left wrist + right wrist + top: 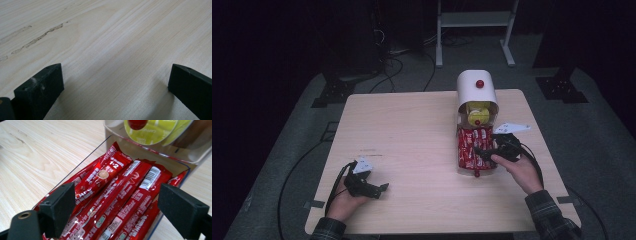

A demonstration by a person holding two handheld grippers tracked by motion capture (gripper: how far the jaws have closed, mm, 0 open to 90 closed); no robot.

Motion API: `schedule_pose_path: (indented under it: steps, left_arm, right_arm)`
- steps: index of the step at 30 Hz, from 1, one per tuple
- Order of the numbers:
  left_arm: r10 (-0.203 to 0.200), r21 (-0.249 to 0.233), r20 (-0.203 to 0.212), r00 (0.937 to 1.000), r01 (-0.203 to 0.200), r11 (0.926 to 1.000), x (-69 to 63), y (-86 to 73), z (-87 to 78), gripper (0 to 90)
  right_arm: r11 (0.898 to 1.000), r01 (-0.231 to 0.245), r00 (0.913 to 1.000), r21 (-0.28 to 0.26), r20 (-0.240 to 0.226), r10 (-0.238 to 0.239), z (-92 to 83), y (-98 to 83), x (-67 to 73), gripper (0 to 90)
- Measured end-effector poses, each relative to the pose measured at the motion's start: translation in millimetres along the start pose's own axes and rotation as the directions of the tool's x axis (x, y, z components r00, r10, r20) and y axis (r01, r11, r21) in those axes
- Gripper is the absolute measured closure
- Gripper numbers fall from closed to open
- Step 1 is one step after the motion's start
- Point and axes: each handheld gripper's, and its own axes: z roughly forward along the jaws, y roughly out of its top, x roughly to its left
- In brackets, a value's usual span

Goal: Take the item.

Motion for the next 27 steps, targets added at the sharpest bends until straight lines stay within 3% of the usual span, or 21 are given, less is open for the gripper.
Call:
schedule_pose_path:
  steps: [13, 21, 27]
  left_arm:
    - [0.001, 0.0, 0.0, 1.0, -0.001, 1.0, 0.0, 0.0, 0.0, 0.0]
    - [0.003, 0.004, 0.002, 1.0, -0.003, 1.0, -0.1, 0.1, -0.3, 0.0]
    - [0.003, 0.004, 0.002, 1.0, -0.003, 1.0, -0.2, 0.2, -0.3, 0.0]
  right_arm:
    - [1.0, 0.019, 0.9998, 0.019, -0.007, -0.019, 9.9, -0.4, 3.6, 22.4]
    - [0.999, 0.026, 0.9995, 0.028, -0.02, -0.025, 11.6, -1.3, 4.1, 36.8]
    - [0.999, 0.019, 0.9995, 0.033, -0.027, -0.019, 13.3, -1.8, 3.1, 42.5]
